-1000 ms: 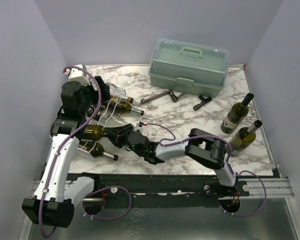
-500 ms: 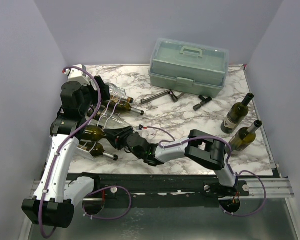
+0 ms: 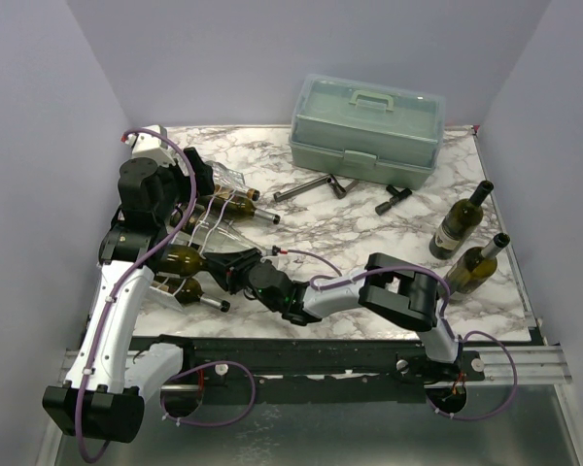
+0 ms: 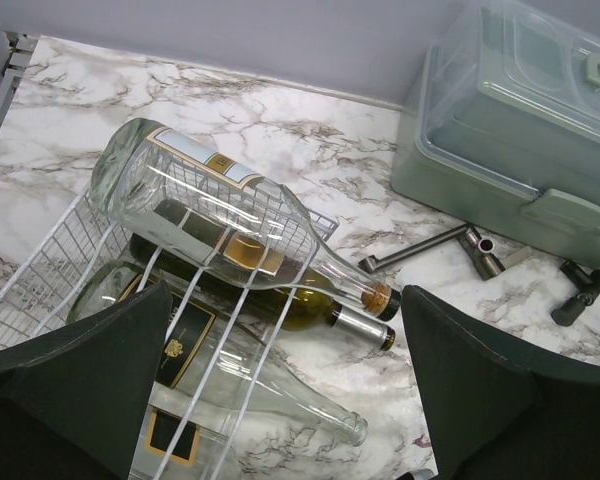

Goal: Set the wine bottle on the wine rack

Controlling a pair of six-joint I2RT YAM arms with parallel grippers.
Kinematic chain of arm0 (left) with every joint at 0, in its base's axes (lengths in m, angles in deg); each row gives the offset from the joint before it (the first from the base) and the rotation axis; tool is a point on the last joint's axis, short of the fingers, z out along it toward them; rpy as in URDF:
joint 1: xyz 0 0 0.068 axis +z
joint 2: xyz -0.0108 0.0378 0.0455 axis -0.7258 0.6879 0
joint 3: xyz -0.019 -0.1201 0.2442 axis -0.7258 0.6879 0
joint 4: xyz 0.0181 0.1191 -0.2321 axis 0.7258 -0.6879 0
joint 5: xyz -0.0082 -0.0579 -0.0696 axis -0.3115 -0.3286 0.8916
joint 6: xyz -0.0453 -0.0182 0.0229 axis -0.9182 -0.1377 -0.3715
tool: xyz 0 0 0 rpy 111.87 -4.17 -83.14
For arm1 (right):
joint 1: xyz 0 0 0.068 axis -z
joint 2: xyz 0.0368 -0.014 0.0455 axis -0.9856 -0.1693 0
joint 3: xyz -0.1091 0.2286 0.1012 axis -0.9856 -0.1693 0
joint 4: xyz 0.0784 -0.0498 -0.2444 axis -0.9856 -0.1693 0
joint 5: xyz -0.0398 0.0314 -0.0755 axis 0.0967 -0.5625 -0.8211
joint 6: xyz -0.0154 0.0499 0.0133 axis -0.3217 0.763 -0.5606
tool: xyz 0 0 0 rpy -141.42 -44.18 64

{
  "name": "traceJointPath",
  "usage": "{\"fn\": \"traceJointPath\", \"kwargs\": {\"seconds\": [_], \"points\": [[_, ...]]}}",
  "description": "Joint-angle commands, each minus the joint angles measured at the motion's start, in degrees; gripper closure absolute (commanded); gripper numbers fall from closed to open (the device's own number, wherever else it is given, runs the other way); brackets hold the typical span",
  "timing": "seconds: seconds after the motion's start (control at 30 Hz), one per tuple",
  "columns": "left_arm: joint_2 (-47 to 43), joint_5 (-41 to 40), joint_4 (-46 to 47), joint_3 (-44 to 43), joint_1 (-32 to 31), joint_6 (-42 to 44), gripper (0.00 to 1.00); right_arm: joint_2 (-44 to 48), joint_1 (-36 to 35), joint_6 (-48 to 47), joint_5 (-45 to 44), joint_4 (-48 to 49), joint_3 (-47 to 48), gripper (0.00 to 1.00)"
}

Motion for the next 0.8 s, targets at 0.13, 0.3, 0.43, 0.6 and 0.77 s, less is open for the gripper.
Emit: {"fn": "traceJointPath", "kwargs": {"seconds": [0.13,0.3,0.43,0.6,0.77], "points": [[-0.44,0.55,-0.20,0.16,0.31,-0.29,0.01,2.55,-1.48,-2.82,-3.35,-0.62,3.81,0.70],[-0.44,0.63,-0.19,0.16,0.37,-0.38,0.01,2.40,-2.14,-3.77,-3.62,-1.53,4.82,0.64],[-0.42,0.59,-0.20,0.15,0.32,-0.39,0.01,2.29,-2.65,-3.70,-3.51,-2.39,4.75,0.55],[-0.46,0.54,-0.16,0.25,0.33,-0.41,0.01,2.30,-2.94,-3.73,-3.07,-3.63,4.76,0.48],[-0.38,0.50,-0.20,0.25,0.37,-0.38,0.01,2.54,-3.07,-3.86,-2.49,-3.68,4.18,0.45]]}}
